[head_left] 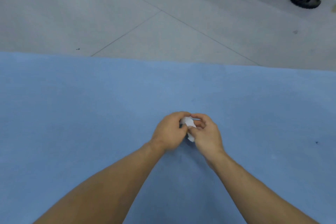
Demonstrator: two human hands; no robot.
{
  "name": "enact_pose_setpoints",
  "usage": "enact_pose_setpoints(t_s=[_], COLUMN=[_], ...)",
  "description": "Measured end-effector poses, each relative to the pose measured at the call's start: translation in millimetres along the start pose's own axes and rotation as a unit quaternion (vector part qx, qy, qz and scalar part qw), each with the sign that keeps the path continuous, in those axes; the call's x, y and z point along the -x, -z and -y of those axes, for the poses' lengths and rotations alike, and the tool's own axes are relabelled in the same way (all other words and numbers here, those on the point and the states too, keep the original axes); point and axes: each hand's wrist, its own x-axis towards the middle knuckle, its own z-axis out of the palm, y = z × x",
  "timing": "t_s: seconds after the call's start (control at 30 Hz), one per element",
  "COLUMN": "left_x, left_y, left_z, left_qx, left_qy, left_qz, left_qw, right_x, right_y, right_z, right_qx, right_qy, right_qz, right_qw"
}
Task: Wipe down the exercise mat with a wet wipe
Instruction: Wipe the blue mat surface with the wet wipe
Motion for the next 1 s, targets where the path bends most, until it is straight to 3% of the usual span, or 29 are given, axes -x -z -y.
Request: enact_pose_setpoints(t_s=[0.27,0.4,0.5,0.63,0.8,1.0], left_x=[1,3,8,11,15,23], left_y=[21,27,27,29,32,30], left_z=[0,-2,-8,-13,-23,-29], left_qx=[0.101,0.208,0.246,0.215,0.270,0.321], left_qy=[0.098,0.163,0.209,0.222,0.224,0.193], left_qz=[-0.057,-0.098,-0.078,-0.073,-0.007,0.050], left_qw=[0.988,0.959,0.943,0.948,0.936,0.926], right_x=[1,2,3,4,-2,-2], right_y=[2,1,2,2,7,13], right_z=[11,17,23,28,27,27], right_qx=[0.025,-0.001,-0.064,-0.131,-0.125,-0.065], right_qy=[-0.034,-0.035,-0.054,-0.070,-0.070,-0.062], right_qz=[-0.004,0.014,0.055,0.127,0.040,0.043], right_qw=[0.999,0.999,0.995,0.981,0.989,0.995])
